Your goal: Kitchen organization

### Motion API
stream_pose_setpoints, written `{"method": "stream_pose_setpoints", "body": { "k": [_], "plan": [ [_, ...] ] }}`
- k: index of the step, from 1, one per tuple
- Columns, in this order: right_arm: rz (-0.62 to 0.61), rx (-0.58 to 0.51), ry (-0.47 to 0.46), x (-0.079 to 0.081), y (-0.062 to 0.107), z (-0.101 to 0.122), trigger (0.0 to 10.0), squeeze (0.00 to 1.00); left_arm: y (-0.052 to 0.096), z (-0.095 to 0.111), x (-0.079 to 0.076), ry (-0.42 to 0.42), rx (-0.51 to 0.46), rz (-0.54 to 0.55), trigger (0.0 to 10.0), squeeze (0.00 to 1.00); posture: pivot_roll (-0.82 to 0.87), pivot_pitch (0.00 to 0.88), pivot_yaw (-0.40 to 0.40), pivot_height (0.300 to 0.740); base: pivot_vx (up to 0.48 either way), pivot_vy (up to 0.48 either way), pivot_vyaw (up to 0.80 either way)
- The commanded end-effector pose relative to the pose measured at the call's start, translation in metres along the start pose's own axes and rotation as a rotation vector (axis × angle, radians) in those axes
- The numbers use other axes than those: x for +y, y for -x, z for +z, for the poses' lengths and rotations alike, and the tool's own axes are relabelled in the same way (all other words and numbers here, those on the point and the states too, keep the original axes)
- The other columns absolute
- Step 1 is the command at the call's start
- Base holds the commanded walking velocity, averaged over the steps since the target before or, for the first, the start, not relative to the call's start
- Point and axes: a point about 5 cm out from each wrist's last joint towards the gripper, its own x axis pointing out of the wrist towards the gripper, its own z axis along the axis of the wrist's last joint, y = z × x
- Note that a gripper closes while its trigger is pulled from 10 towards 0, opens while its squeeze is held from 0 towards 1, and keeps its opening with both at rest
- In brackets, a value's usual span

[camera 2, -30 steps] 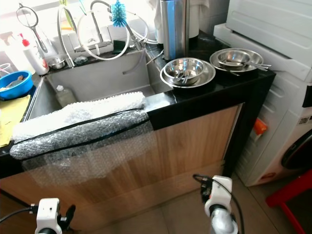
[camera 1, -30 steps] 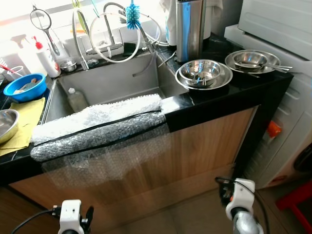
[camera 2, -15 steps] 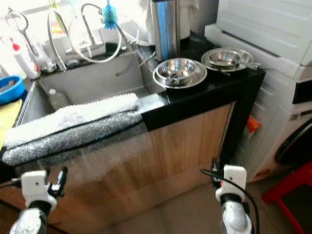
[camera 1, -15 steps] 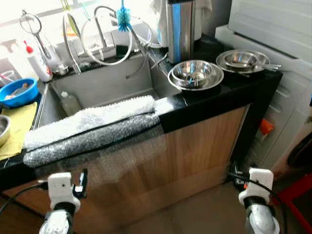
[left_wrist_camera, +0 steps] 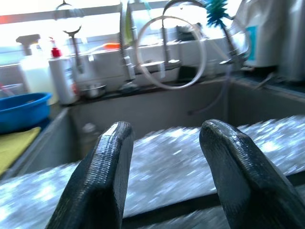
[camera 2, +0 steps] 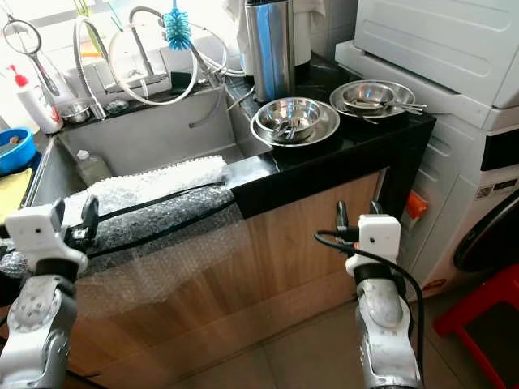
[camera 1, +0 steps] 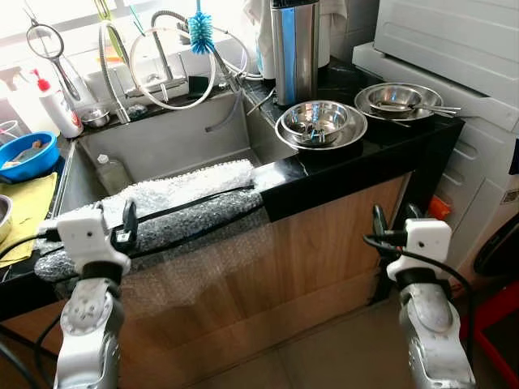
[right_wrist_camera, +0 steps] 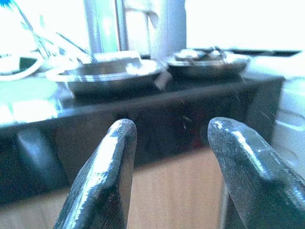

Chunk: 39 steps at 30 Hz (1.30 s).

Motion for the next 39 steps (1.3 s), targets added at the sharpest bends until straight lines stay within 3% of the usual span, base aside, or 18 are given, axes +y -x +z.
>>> {"method": "stream_pose_setpoints", "body": {
  "k": [1, 6, 9, 39],
  "plan": [
    [0.019, -0.022, -0.013, 0.009, -0.009, 0.011, 10.0, 0.00, -0.007, 0.003, -0.003, -0.003, -0.005, -0.001, 10.0, 0.00, -0.06, 0.000, 0.133, 0.740, 0.000, 0.000, 0.00],
    [0.027, -0.038, -0.025, 0.012, -0.016, 0.020, 10.0, 0.00, -0.013, 0.001, -0.009, 0.022, 0.009, -0.025, 10.0, 0.00, -0.06, 0.000, 0.126, 0.740, 0.000, 0.000, 0.00],
    [0.024, -0.038, -0.027, 0.012, -0.019, 0.023, 10.0, 0.00, -0.015, -0.002, -0.016, -0.016, 0.018, -0.092, 10.0, 0.00, -0.07, 0.000, 0.129, 0.740, 0.000, 0.000, 0.00],
    [0.002, -0.017, -0.047, 0.006, -0.022, 0.023, 10.0, 0.00, -0.020, 0.000, -0.010, -0.044, 0.015, -0.097, 10.0, 0.00, -0.06, 0.000, 0.127, 0.740, 0.000, 0.000, 0.00]
  ]
}}
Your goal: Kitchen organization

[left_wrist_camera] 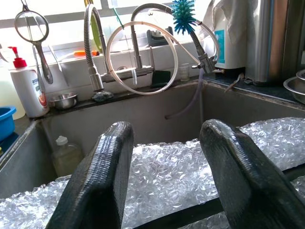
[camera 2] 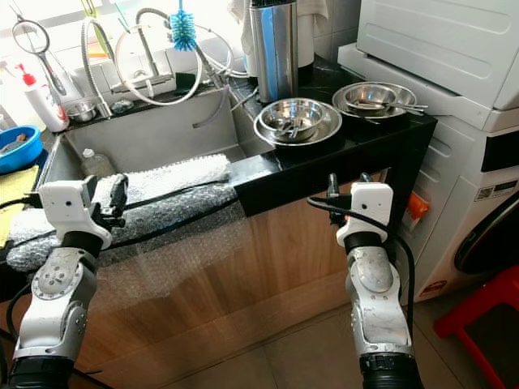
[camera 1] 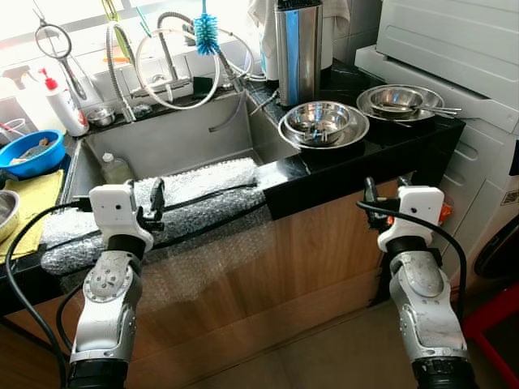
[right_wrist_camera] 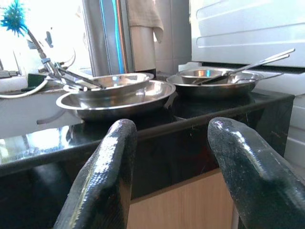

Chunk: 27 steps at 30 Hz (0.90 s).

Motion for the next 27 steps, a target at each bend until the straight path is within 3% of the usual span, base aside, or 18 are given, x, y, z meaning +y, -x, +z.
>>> {"method": "stream_pose_setpoints", "body": {
  "k": [1, 27],
  "plan": [
    [0.001, -0.013, -0.022, 0.0030, -0.0022, 0.0041, 10.0, 0.00, -0.0017, 0.0011, 0.0033, -0.027, 0.005, 0.002, 10.0, 0.00, -0.06, 0.000, 0.127, 0.740, 0.000, 0.000, 0.00],
    [0.013, -0.016, -0.035, 0.0066, -0.0048, 0.0060, 10.0, 0.00, -0.0031, 0.0020, -0.0022, -0.011, -0.001, -0.009, 10.0, 0.00, -0.06, 0.000, 0.123, 0.740, 0.000, 0.000, 0.00]
  ]
}}
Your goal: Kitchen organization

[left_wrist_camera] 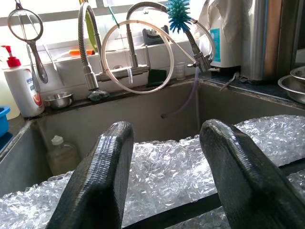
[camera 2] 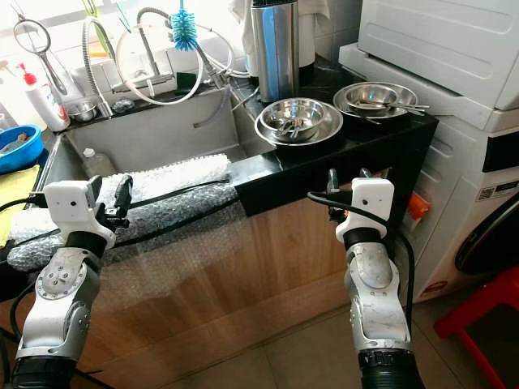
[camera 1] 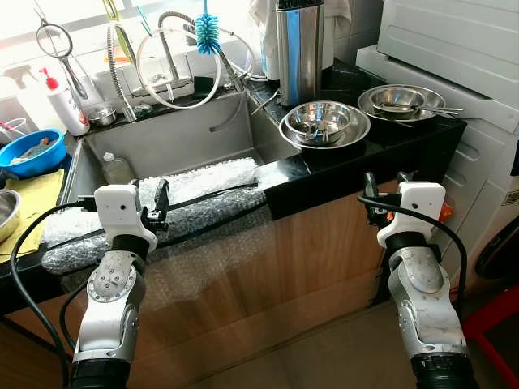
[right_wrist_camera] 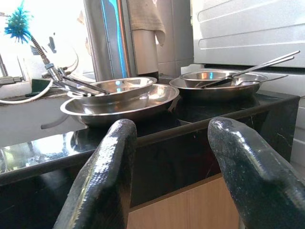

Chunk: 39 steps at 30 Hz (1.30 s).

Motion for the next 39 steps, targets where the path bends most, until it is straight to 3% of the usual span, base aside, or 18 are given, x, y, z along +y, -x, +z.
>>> {"method": "stream_pose_setpoints", "body": {
  "k": [1, 8, 24, 39],
  "plan": [
    [0.013, -0.009, -0.014, 0.005, -0.004, 0.004, 10.0, 0.00, -0.003, 0.003, 0.002, -0.011, -0.006, 0.008, 10.0, 0.00, -0.06, 0.000, 0.122, 0.740, 0.000, 0.000, 0.00],
    [0.013, 0.014, -0.012, 0.006, 0.001, -0.005, 10.0, 0.00, 0.000, -0.008, -0.005, 0.001, 0.008, -0.008, 10.0, 0.00, -0.06, 0.000, 0.122, 0.740, 0.000, 0.000, 0.00],
    [0.029, -0.011, -0.021, 0.011, 0.002, -0.001, 10.0, 0.00, 0.003, -0.014, -0.004, 0.025, 0.010, 0.013, 10.0, 0.00, -0.06, 0.000, 0.117, 0.740, 0.000, 0.000, 0.00],
    [0.068, -0.017, 0.044, 0.016, 0.009, -0.005, 10.0, 0.00, 0.006, -0.024, -0.011, 0.059, 0.037, 0.008, 10.0, 0.00, -0.07, 0.000, 0.122, 0.740, 0.000, 0.000, 0.00]
  ]
}}
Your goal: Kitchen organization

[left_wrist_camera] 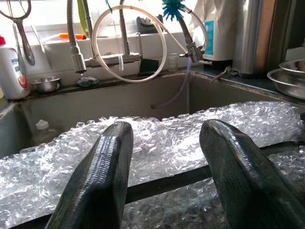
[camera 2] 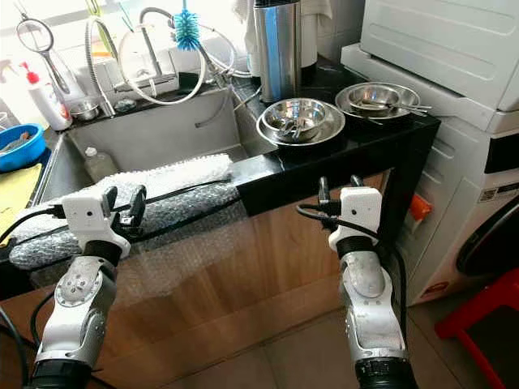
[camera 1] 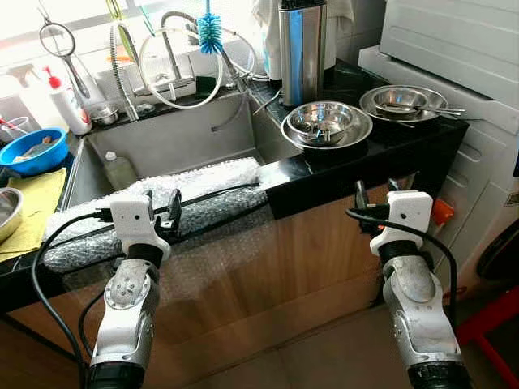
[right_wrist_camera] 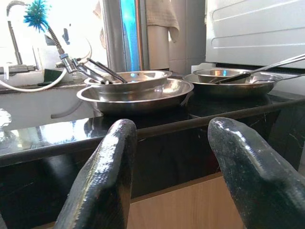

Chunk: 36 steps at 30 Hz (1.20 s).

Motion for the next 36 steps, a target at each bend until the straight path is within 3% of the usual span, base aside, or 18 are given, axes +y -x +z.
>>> {"method": "stream_pose_setpoints", "body": {
  "k": [1, 9, 15, 20, 24, 25, 28, 36],
  "plan": [
    [0.024, -0.024, 0.001, 0.007, 0.000, 0.005, 10.0, 0.00, 0.001, -0.004, 0.004, -0.002, 0.016, 0.014, 10.0, 0.00, -0.07, 0.000, 0.122, 0.740, 0.000, 0.000, 0.00],
    [0.021, -0.025, 0.000, 0.008, 0.000, 0.005, 10.0, 0.00, 0.005, -0.002, 0.006, 0.003, 0.009, 0.014, 10.0, 0.00, -0.06, 0.000, 0.121, 0.740, 0.000, 0.000, 0.00],
    [0.006, -0.014, 0.017, -0.001, 0.015, 0.003, 10.0, 0.00, 0.019, 0.000, 0.019, -0.042, 0.024, -0.005, 10.0, 0.00, -0.07, 0.000, 0.127, 0.740, 0.000, 0.000, 0.00],
    [0.000, 0.008, 0.036, -0.011, 0.036, 0.002, 10.0, 0.00, 0.031, 0.014, 0.038, -0.099, 0.016, 0.001, 10.0, 0.00, -0.06, 0.000, 0.134, 0.740, 0.000, 0.000, 0.00],
    [0.001, 0.011, 0.036, -0.011, 0.044, 0.005, 10.0, 0.00, 0.038, 0.017, 0.040, -0.109, 0.021, -0.002, 10.0, 0.00, -0.07, 0.000, 0.135, 0.740, 0.000, 0.000, 0.00],
    [-0.004, 0.026, 0.033, -0.012, 0.051, 0.002, 10.0, 0.00, 0.049, 0.016, 0.039, -0.108, 0.041, -0.004, 10.0, 0.00, -0.08, 0.000, 0.135, 0.740, 0.000, 0.000, 0.00],
    [-0.004, 0.050, 0.036, -0.012, 0.058, -0.002, 10.0, 0.00, 0.059, 0.011, 0.035, -0.099, 0.072, -0.006, 10.0, 0.00, -0.08, 0.000, 0.137, 0.740, 0.000, 0.000, 0.00],
    [-0.025, 0.057, 0.032, -0.011, 0.054, -0.004, 10.0, 0.00, 0.050, 0.009, 0.029, -0.077, 0.082, -0.031, 10.0, 0.00, -0.10, 0.000, 0.172, 0.740, 0.000, 0.000, 0.00]
  ]
}}
